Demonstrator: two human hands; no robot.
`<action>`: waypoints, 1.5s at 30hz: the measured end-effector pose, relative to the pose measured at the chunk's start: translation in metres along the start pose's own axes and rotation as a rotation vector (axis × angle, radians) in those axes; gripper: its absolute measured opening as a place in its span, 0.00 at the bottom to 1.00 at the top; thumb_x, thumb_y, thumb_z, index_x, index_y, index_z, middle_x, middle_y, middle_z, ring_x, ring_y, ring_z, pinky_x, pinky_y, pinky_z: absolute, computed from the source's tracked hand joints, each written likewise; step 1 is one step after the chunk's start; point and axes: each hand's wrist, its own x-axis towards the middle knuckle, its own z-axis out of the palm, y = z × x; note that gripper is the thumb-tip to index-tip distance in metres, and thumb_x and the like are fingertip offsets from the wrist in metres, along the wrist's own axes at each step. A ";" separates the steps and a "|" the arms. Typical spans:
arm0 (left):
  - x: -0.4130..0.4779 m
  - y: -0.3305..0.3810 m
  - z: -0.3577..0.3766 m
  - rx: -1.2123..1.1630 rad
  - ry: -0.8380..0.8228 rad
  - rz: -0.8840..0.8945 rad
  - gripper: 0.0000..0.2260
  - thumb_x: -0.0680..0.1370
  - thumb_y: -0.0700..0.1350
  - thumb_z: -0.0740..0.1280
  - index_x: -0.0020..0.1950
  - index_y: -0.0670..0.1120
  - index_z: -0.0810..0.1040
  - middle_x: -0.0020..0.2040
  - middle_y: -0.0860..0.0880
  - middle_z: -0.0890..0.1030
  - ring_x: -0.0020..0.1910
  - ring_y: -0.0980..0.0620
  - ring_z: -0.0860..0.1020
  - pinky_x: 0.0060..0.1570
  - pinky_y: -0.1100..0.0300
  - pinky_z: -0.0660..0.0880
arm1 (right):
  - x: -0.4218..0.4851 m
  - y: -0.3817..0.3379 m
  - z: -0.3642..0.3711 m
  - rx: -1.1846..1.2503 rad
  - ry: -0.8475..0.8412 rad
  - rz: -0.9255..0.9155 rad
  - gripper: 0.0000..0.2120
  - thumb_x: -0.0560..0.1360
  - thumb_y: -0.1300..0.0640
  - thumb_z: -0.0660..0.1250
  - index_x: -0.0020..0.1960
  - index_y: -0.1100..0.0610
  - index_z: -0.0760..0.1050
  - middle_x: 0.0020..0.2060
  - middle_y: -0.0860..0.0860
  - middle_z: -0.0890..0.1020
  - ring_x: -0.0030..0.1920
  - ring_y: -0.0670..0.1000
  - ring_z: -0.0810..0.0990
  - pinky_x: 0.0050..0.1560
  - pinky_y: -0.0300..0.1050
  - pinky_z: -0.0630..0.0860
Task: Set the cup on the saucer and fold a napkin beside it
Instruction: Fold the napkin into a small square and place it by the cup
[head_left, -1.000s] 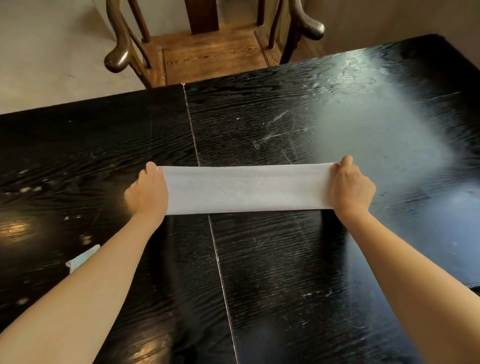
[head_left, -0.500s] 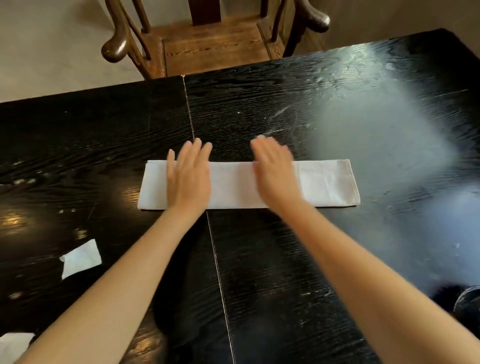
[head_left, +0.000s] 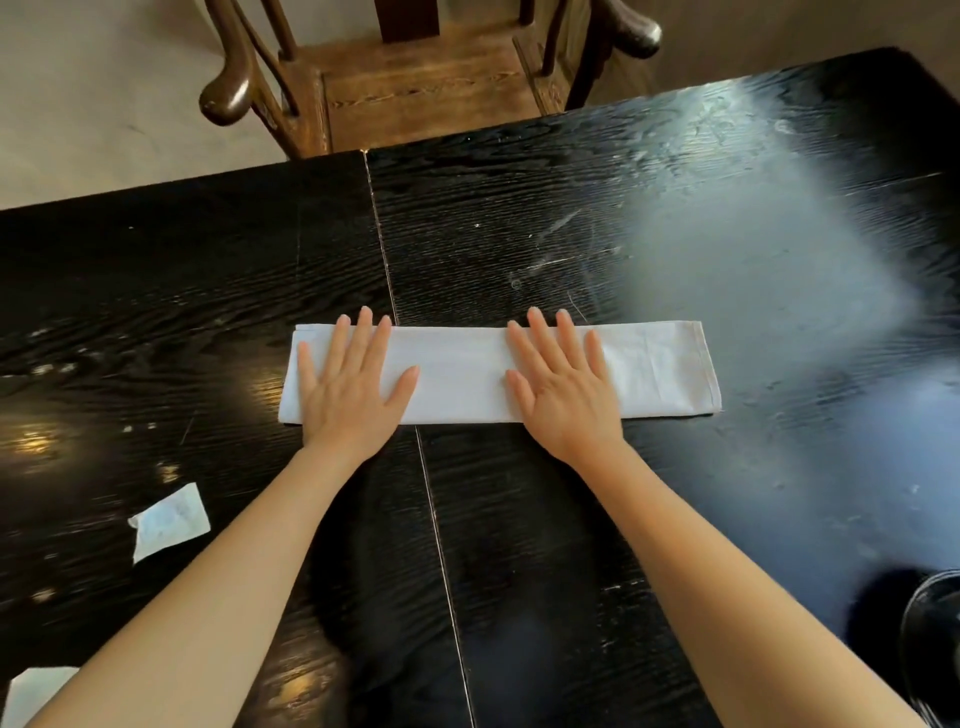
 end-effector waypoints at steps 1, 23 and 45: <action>0.000 0.000 0.000 -0.004 0.000 0.003 0.30 0.78 0.64 0.42 0.77 0.52 0.43 0.78 0.51 0.43 0.77 0.52 0.41 0.72 0.43 0.38 | -0.002 0.011 -0.002 -0.009 0.004 0.022 0.27 0.78 0.41 0.41 0.76 0.46 0.47 0.77 0.48 0.49 0.77 0.54 0.43 0.75 0.56 0.42; -0.007 -0.025 -0.003 0.011 -0.019 0.066 0.32 0.78 0.62 0.44 0.77 0.46 0.45 0.78 0.46 0.44 0.77 0.48 0.42 0.75 0.50 0.41 | -0.040 0.097 -0.022 -0.012 -0.033 0.199 0.28 0.81 0.44 0.42 0.77 0.53 0.42 0.77 0.50 0.43 0.77 0.50 0.39 0.76 0.49 0.39; -0.012 0.095 0.005 -0.040 -0.078 0.273 0.26 0.81 0.56 0.41 0.76 0.50 0.38 0.77 0.51 0.37 0.76 0.54 0.36 0.74 0.49 0.36 | -0.042 0.095 -0.071 1.208 0.142 0.823 0.12 0.72 0.54 0.69 0.49 0.62 0.78 0.36 0.52 0.77 0.36 0.52 0.74 0.35 0.41 0.68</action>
